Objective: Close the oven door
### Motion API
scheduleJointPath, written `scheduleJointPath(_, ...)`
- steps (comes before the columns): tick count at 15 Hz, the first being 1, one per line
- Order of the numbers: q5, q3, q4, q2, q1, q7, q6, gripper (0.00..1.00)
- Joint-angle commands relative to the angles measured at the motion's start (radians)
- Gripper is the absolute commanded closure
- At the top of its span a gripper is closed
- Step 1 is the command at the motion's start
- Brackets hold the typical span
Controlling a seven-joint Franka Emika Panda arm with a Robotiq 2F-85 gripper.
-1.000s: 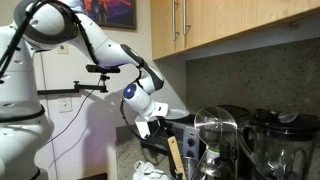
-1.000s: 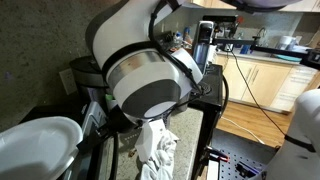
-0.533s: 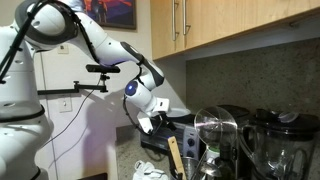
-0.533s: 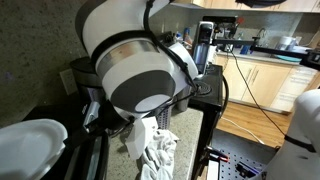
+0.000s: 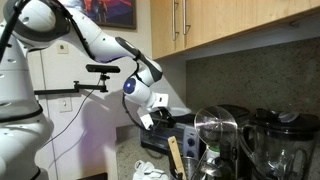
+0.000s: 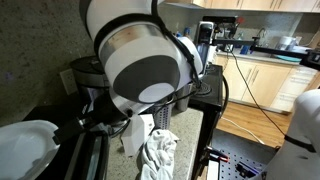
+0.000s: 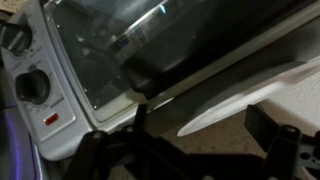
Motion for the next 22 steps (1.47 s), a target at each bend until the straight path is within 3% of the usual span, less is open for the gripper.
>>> scheduleJointPath(1,0.074,-0.008,-0.046,-0.066,-0.017,-0.047,-0.071,0.00)
scheduleJointPath(4,0.071,-0.009,-0.066,-0.044,-0.016,-0.032,-0.075,0.00)
scheduleJointPath(7,-0.045,-0.010,-0.117,-0.036,0.021,0.107,-0.061,0.00)
scheduleJointPath(11,-0.273,-0.011,-0.220,-0.085,0.070,0.379,-0.062,0.00)
scheduleJointPath(12,-0.345,-0.075,-0.247,-0.099,0.144,0.454,-0.061,0.00)
scheduleJointPath(14,-0.487,-0.108,-0.305,-0.147,0.175,0.604,-0.076,0.00)
scheduleJointPath(15,-0.577,-0.096,-0.338,-0.176,0.161,0.699,-0.080,0.00)
scheduleJointPath(18,-0.786,-0.163,-0.424,-0.273,0.193,0.908,-0.115,0.00)
scheduleJointPath(22,-0.886,-0.172,-0.461,-0.365,0.163,1.001,-0.135,0.00)
